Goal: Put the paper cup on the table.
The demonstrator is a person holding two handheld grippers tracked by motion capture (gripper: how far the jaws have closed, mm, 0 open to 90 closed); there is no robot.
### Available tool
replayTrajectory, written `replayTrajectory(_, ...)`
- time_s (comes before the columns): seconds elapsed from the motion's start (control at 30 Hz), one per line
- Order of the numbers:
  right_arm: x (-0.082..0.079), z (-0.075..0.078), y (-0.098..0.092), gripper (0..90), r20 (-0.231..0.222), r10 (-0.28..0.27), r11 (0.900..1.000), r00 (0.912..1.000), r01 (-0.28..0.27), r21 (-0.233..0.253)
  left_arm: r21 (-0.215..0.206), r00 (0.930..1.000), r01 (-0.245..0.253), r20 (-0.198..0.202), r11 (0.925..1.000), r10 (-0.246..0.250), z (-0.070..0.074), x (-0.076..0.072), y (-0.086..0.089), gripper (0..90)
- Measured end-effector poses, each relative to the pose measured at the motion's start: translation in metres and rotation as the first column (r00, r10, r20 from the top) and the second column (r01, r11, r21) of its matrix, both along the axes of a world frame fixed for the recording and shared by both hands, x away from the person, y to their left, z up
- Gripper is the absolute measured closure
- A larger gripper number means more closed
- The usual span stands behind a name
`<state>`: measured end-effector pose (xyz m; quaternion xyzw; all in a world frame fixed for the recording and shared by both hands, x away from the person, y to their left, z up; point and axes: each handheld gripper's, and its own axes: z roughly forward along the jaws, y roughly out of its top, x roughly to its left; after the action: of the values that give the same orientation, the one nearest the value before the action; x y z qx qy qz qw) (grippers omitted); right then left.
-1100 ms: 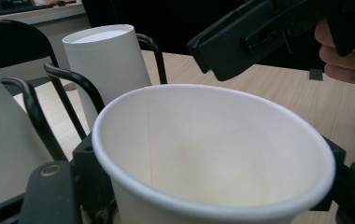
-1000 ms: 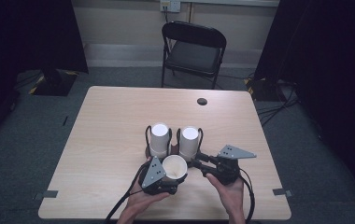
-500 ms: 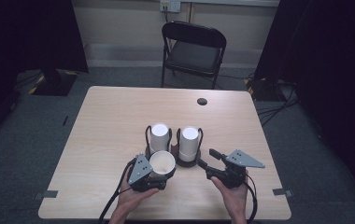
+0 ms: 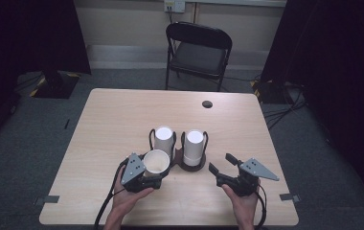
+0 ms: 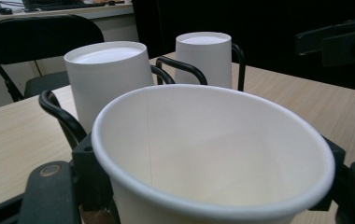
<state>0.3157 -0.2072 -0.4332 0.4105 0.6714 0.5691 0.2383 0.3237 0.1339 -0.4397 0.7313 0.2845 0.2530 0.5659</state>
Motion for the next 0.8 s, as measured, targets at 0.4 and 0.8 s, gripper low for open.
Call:
replayTrajectory(0.4,-0.004,-0.011,-0.008,15.9,0.019,-0.047,0.999,0.9987,0.047,0.012,-0.021,0.9980,-0.064,0.000,0.9977,0.064,0.003,0.005,0.021,23.9)
replayTrajectory(0.8,-0.005,-0.021,-0.012,15.2,0.012,-0.082,0.997,0.9965,0.083,-0.013,-0.052,0.9914,-0.131,-0.003,0.9900,0.131,0.008,0.014,0.039,24.1)
